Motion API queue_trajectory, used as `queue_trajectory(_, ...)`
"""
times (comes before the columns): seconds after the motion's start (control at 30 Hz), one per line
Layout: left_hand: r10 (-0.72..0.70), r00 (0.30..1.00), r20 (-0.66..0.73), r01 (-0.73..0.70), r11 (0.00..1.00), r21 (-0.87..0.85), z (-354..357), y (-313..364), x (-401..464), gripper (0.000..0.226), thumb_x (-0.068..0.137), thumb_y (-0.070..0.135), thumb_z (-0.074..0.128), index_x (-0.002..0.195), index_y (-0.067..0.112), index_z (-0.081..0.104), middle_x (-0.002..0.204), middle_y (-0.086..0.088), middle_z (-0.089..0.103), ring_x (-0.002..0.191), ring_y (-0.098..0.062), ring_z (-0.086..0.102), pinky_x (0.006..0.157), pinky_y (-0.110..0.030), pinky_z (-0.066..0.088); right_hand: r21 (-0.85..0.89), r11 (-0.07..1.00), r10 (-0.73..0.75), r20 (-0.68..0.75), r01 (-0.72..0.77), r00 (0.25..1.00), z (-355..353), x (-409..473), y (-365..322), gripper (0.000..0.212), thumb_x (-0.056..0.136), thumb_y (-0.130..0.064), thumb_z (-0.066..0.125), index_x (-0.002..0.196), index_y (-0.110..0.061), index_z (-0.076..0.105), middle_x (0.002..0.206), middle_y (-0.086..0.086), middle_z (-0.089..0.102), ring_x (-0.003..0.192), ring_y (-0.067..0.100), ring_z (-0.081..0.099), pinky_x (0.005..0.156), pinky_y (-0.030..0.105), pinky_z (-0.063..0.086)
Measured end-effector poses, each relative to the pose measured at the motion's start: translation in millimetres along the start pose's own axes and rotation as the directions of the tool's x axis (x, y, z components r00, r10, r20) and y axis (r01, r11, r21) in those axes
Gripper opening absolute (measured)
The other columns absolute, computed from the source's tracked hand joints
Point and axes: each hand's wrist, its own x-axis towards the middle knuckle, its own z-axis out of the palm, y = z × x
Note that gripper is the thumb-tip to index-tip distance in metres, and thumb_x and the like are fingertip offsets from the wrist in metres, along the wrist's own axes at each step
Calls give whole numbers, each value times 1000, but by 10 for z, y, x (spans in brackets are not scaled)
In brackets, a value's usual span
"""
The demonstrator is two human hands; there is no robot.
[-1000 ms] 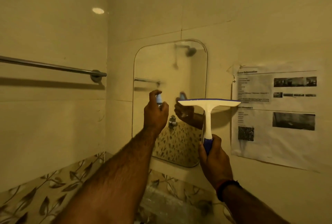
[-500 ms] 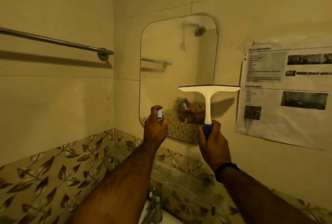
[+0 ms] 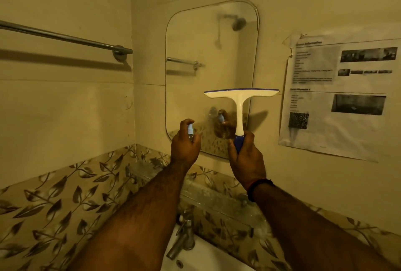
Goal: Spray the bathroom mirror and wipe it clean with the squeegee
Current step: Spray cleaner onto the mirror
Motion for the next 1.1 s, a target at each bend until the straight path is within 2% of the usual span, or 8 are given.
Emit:
queue_trajectory(0.1, -28, 1000, -8, 28, 1000, -3, -19, -37, -21, 41, 93, 17, 54, 131, 27, 43, 89, -5, 62, 67, -18, 59, 60, -36, 54, 3, 1000, 6, 3, -6, 1000, -9, 4, -22, 45, 93, -40, 48, 129, -16, 34, 84, 0, 53, 66, 18, 50, 59, 28, 40)
queue_trajectory(0.2, -22, 1000, -22, 22, 1000, 5, -57, -94, -24, 45, 92, 17, 55, 133, 29, 41, 90, -7, 62, 69, -23, 60, 60, -35, 52, 9, 1000, -3, 6, 3, 1000, -4, 9, -32, 45, 93, -42, 48, 129, -17, 34, 85, 0, 54, 67, 18, 52, 60, 29, 42)
queue_trajectory(0.37, -81, 996, -41, 84, 994, 67, -146, -221, -47, 42, 91, 16, 55, 131, 26, 44, 92, -10, 63, 65, -21, 57, 56, -28, 44, 10, 1000, -10, 7, 10, 1000, 57, 6, -23, 43, 94, -40, 49, 127, -17, 35, 86, 6, 58, 67, 23, 55, 58, 30, 41)
queue_trajectory(0.53, -100, 993, -60, 105, 991, 82, -279, -320, -32, 47, 92, 13, 55, 135, 25, 42, 94, -13, 64, 74, -31, 62, 64, -41, 54, 23, 1000, -21, 32, 21, 999, 149, -7, -37, 45, 93, -41, 48, 129, -16, 35, 87, 11, 60, 70, 30, 58, 60, 36, 48)
queue_trajectory(0.63, -115, 989, -97, 124, 987, 101, -351, -358, 24, 43, 92, 15, 55, 133, 23, 45, 96, -14, 65, 76, -31, 61, 63, -37, 50, 30, 999, -21, 22, 20, 1000, 210, -12, -51, 46, 93, -40, 48, 130, -15, 37, 87, 12, 60, 69, 32, 57, 59, 35, 45)
queue_trajectory(0.77, -96, 987, -126, 111, 987, 115, -452, -422, 81, 45, 91, 15, 56, 132, 25, 44, 91, -6, 60, 72, -26, 59, 62, -34, 49, 47, 999, -27, 24, 26, 999, 307, -8, -82, 44, 93, -39, 50, 127, -13, 39, 85, 6, 55, 67, 24, 51, 59, 32, 39)
queue_trajectory(0.93, -125, 983, -133, 143, 980, 136, -552, -503, 125, 45, 88, 16, 56, 131, 27, 44, 92, -14, 64, 73, -32, 62, 64, -44, 55, 87, 996, -37, 38, 34, 999, 423, -1, -134, 43, 93, -36, 52, 127, -12, 40, 86, 4, 53, 69, 22, 50, 60, 31, 39)
queue_trajectory(1.1, -90, 986, -139, 113, 980, 166, -666, -577, 212, 42, 89, 16, 55, 130, 22, 46, 91, -14, 65, 72, -32, 62, 65, -47, 56, 118, 992, -45, 48, 39, 998, 530, 14, -178, 43, 93, -34, 53, 127, -10, 41, 86, 3, 51, 69, 21, 49, 61, 28, 36)
